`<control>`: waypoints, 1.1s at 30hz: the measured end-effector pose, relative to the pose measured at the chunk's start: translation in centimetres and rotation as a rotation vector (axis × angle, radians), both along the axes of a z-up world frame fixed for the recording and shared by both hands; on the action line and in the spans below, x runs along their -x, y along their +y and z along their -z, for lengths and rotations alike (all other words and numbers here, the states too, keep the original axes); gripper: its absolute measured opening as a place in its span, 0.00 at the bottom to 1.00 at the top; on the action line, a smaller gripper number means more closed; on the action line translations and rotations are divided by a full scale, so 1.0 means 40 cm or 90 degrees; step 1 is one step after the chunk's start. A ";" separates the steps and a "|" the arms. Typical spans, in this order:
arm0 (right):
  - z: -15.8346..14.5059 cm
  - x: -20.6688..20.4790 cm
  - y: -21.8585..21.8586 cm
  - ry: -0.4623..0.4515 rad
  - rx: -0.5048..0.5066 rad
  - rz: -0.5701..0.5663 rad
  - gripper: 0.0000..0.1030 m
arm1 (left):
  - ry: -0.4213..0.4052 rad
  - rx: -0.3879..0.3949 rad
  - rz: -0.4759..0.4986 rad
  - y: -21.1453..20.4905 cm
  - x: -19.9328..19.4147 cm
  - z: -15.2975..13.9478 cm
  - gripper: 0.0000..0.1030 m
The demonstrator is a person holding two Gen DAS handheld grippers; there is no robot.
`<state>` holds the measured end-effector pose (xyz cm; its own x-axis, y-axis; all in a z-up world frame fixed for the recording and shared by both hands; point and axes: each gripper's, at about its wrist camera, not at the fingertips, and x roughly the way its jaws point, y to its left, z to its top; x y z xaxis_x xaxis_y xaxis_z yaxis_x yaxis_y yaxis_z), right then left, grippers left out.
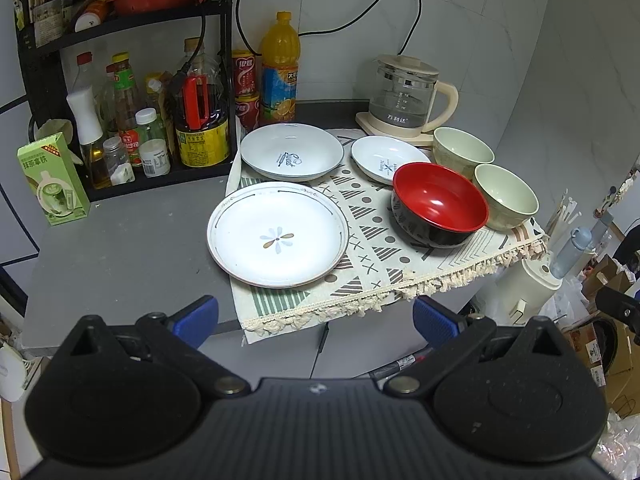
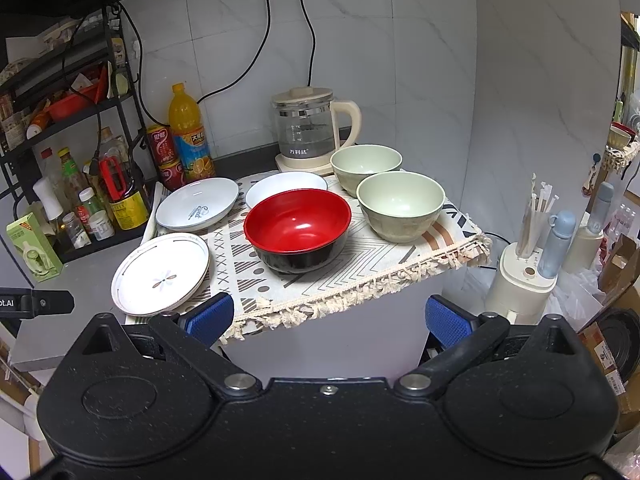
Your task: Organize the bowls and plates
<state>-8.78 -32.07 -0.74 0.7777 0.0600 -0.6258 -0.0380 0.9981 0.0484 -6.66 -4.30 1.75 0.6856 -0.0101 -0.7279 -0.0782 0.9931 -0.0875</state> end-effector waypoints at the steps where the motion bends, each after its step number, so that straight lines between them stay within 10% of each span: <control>1: -0.001 -0.001 0.000 0.001 0.000 0.001 1.00 | 0.000 0.000 0.001 0.000 0.000 0.001 0.99; 33: 0.027 -0.106 -0.029 0.016 -0.034 -0.018 1.00 | 0.012 -0.015 -0.013 -0.019 -0.088 0.010 0.99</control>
<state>-4.56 -33.25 -1.80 0.7596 0.1166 -0.6399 -0.0651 0.9925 0.1036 -3.14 -5.08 1.36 0.6713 0.0203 -0.7409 -0.0992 0.9931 -0.0627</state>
